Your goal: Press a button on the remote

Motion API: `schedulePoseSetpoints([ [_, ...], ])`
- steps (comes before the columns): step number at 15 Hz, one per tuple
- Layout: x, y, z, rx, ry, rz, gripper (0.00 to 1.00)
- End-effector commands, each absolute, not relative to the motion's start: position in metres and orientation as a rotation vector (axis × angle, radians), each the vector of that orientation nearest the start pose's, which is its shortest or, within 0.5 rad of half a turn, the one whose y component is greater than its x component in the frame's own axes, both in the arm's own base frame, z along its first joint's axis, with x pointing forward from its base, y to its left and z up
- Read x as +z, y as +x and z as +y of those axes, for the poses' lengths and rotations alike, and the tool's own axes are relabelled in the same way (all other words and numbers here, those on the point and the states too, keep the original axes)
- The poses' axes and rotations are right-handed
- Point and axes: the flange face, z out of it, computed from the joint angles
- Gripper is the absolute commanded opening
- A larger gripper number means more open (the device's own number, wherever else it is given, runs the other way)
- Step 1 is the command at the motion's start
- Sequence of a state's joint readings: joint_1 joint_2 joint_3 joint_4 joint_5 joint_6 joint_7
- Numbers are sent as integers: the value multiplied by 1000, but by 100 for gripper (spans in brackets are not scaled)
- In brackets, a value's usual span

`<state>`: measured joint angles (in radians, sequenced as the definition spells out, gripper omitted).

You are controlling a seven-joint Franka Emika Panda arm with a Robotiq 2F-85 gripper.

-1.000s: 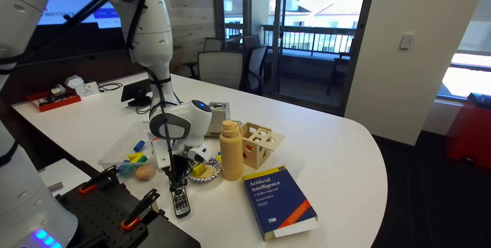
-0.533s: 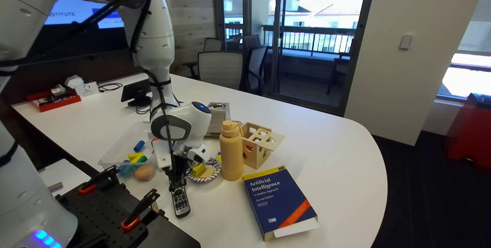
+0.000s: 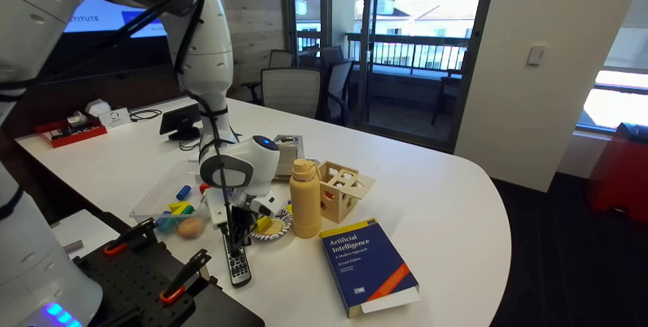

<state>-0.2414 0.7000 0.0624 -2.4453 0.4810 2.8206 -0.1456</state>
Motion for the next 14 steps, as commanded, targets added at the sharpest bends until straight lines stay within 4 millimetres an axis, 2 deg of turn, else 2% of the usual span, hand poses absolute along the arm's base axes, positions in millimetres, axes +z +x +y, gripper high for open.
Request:
schedulePoseSetpoints([
  [1, 3, 386, -84, 411, -2857, 802, 0],
  [14, -7, 383, -79, 432, -2876, 823, 0],
])
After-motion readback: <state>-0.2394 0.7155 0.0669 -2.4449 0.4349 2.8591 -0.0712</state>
